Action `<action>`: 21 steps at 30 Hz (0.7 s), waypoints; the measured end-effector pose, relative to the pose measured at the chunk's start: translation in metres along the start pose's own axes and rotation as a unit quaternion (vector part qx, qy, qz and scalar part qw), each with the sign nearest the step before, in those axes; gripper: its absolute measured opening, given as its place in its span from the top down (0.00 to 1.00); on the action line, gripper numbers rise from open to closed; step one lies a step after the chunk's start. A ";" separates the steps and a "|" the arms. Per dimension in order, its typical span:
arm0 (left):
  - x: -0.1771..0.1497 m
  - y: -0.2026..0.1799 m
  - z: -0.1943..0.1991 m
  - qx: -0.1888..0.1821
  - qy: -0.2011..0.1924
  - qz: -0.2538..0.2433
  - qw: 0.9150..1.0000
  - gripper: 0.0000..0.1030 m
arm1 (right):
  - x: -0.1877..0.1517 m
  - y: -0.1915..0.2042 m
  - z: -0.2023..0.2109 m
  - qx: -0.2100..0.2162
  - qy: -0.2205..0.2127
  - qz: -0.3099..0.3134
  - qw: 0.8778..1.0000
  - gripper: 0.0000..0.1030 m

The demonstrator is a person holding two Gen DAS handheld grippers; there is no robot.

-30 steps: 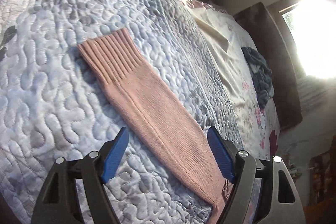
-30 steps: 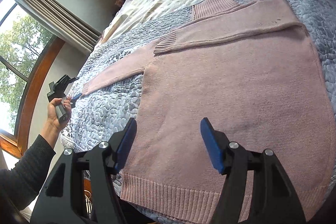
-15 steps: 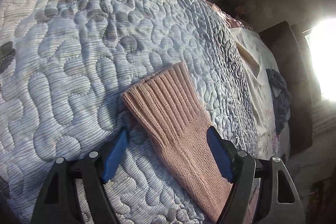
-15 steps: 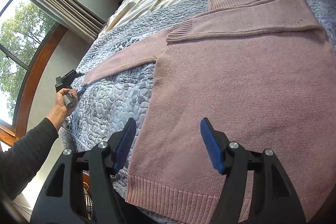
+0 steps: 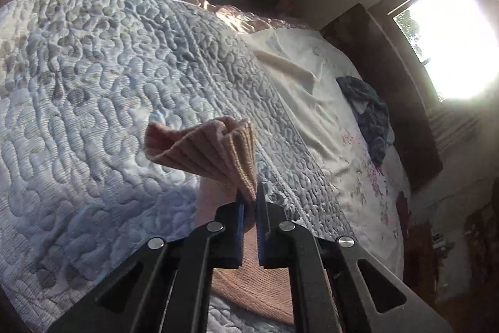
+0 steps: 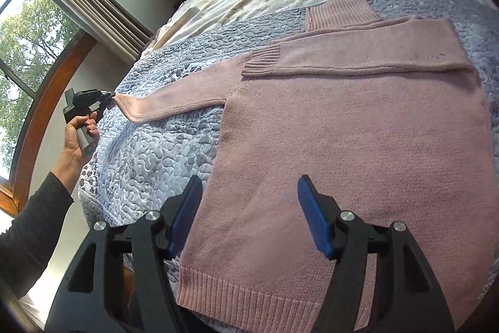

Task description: Fold small clothes

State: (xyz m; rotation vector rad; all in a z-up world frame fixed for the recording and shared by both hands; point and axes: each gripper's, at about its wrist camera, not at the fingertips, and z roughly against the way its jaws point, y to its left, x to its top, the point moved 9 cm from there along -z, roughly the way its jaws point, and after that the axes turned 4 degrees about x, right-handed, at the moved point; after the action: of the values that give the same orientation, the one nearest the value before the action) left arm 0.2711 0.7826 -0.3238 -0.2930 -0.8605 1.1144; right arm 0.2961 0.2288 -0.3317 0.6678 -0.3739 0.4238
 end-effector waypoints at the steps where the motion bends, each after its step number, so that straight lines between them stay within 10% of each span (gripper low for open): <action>1: -0.006 -0.024 0.000 -0.018 0.003 -0.016 1.000 0.95 | 0.005 -0.002 0.003 -0.002 -0.004 -0.001 1.000 0.38; 11: -0.116 -0.206 -0.034 -0.113 0.061 -0.159 0.979 0.95 | 0.032 -0.020 0.011 0.008 -0.019 -0.030 0.999 0.38; 21: -0.288 -0.271 -0.097 -0.139 0.173 -0.280 0.934 0.95 | 0.074 -0.058 0.000 0.011 -0.022 -0.052 0.998 0.38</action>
State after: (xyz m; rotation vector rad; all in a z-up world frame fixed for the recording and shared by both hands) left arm 0.4727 0.4300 -0.3544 -0.4309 -0.7187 0.3905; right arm 0.3872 0.2066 -0.3278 0.7159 -0.3742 0.3149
